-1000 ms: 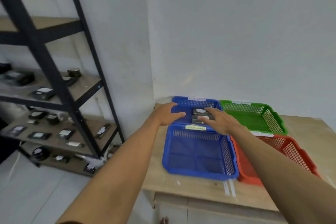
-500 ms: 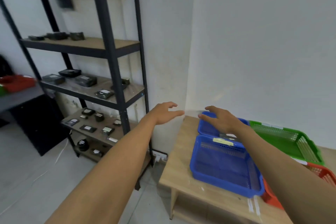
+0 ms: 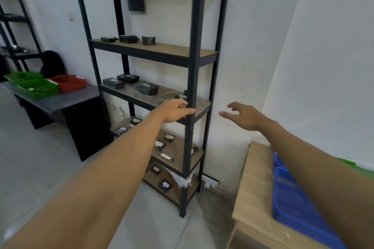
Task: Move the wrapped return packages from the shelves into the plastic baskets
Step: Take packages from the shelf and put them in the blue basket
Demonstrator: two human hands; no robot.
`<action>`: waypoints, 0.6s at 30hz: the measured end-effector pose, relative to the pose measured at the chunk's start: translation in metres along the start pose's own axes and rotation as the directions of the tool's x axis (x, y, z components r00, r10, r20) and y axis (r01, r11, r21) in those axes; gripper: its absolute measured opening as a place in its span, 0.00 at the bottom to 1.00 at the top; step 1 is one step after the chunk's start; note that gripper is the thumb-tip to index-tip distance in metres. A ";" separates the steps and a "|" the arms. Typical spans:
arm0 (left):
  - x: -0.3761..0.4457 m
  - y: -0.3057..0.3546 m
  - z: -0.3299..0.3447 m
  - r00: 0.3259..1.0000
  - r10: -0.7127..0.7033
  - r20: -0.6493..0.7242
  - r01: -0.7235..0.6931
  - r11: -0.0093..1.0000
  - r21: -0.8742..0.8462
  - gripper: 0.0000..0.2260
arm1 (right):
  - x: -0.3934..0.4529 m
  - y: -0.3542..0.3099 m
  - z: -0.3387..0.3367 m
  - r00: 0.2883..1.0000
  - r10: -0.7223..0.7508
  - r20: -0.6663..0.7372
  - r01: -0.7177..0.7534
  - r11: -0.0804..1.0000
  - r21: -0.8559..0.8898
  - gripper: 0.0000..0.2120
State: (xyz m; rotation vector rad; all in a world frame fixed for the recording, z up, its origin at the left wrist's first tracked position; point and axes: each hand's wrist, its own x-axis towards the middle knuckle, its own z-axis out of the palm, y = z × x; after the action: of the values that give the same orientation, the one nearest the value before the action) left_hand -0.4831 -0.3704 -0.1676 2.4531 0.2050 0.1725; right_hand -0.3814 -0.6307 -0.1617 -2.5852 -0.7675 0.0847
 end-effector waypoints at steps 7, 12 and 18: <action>0.010 -0.116 -0.132 0.998 0.057 -0.006 -0.056 0.997 0.043 0.28 | 0.074 -0.164 0.035 0.997 -0.028 -0.076 0.030 0.999 0.025 0.38; 0.030 -0.185 -0.218 0.995 0.091 -0.050 -0.090 0.996 0.007 0.26 | 0.129 -0.260 0.052 0.991 -0.050 -0.127 0.057 0.997 0.053 0.37; 0.069 -0.261 -0.295 0.988 0.117 -0.103 -0.121 0.992 -0.027 0.26 | 0.206 -0.345 0.071 0.979 -0.110 -0.169 0.115 0.993 0.022 0.36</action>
State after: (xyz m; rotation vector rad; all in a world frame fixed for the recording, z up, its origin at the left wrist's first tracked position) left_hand -0.4942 0.0240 -0.0991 2.4262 0.0986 0.3502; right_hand -0.3942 -0.2346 -0.0652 -2.4756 -0.8400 -0.1523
